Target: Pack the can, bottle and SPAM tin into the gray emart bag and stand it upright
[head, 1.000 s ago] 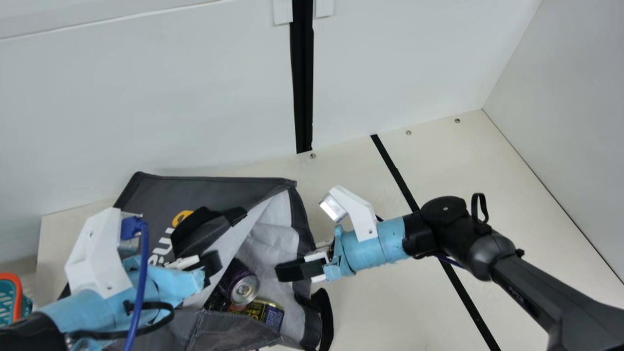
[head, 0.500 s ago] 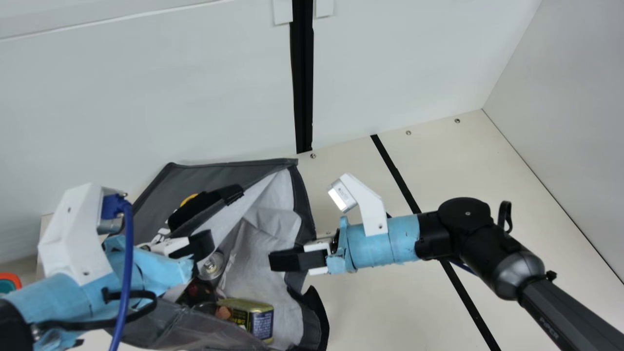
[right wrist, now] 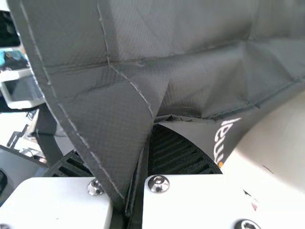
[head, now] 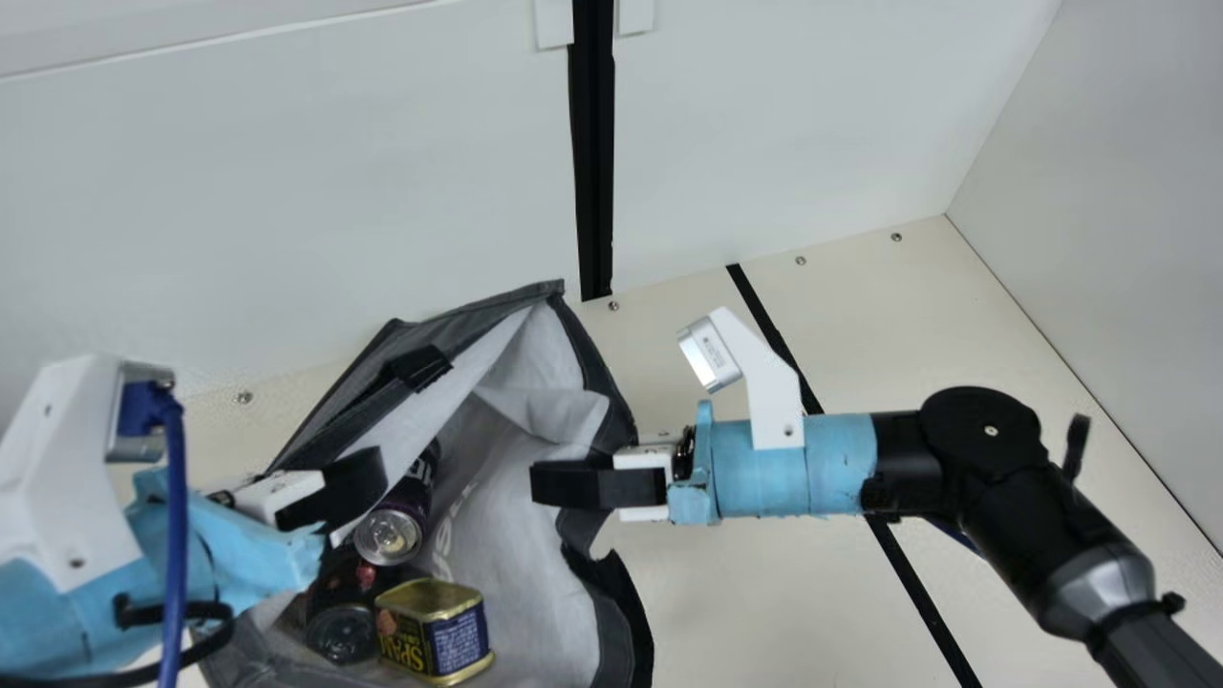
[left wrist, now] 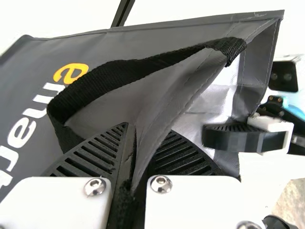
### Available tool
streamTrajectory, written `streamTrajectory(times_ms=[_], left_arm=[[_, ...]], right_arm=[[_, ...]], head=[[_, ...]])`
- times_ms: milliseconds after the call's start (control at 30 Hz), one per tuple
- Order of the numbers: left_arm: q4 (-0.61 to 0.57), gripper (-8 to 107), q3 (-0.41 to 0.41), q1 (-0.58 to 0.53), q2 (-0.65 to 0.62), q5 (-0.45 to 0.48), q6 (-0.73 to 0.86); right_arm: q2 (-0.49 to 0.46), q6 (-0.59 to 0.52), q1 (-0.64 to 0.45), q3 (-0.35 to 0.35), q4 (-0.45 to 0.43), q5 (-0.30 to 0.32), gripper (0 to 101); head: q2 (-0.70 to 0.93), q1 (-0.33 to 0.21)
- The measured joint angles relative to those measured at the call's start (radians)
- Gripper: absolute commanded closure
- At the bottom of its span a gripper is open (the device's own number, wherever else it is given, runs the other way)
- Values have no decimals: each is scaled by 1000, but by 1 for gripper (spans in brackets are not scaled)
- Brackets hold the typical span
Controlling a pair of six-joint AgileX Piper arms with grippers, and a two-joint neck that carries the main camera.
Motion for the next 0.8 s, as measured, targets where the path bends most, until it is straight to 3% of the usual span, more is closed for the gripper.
streamTrajectory(times_ms=[367,800], left_arm=[[-8,107,-78,12,-36,93,34],[-61,107,-168,28,-38,175,117]], right_arm=[[-122,111,-24,-50,16,0,101],[-242,250,-65,-179,-16,1,101]], head=[[2,0],[0,0]])
